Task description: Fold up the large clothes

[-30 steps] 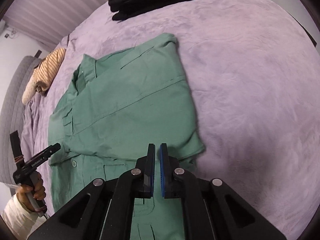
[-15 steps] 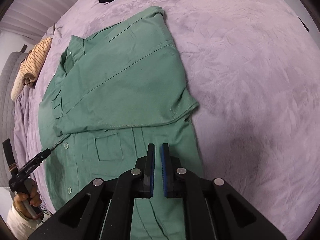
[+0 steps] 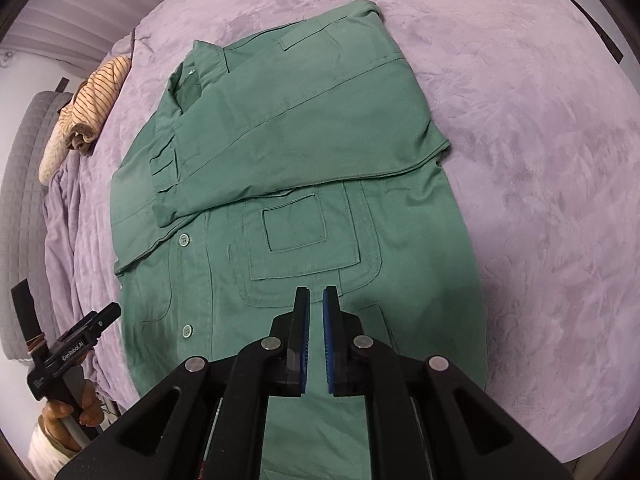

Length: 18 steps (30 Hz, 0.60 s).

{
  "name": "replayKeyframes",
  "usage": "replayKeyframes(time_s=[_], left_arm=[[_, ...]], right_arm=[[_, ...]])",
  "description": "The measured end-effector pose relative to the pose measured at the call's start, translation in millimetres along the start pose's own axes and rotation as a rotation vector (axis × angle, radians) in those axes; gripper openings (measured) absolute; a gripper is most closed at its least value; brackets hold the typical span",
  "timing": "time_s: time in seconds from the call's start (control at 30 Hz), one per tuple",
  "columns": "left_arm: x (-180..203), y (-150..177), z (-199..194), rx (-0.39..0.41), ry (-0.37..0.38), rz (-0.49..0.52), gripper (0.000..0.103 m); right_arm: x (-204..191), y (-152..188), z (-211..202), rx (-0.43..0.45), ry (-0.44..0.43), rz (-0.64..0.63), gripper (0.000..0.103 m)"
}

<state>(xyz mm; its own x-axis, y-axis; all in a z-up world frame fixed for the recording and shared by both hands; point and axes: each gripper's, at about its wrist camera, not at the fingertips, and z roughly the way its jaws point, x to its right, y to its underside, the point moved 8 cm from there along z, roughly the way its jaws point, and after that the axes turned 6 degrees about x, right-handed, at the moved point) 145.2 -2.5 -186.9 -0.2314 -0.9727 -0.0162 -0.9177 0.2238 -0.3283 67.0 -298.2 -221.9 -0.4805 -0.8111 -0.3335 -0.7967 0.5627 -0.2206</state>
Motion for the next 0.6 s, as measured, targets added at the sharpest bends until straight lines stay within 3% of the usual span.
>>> replayKeyframes(time_s=[0.17,0.23,0.3,0.5,0.6], left_arm=[[-6.7,4.4,-11.5,-0.004,0.011,-0.014,0.102],[-7.5,4.9,-17.4,0.005,0.011,-0.015,0.102],[-7.6,6.5,-22.5,0.006,0.014,-0.019,0.102],[-9.0,6.8,-35.8,0.003,0.026,-0.034,0.102],[-8.0,6.5,-41.3,0.007,0.023,-0.022,0.102]], right_arm=[[-12.6,-2.2,-13.4,0.019,-0.009,-0.009,0.009],[-17.3,-3.7,-19.4,0.029,-0.008,-0.019,0.02],[-23.0,-5.9,-25.7,0.043,0.001,-0.035,0.056],[-38.7,-9.8,-41.3,0.073,-0.001,-0.069,0.061],[-42.3,-9.6,-47.4,0.084,0.0,-0.072,0.072]])
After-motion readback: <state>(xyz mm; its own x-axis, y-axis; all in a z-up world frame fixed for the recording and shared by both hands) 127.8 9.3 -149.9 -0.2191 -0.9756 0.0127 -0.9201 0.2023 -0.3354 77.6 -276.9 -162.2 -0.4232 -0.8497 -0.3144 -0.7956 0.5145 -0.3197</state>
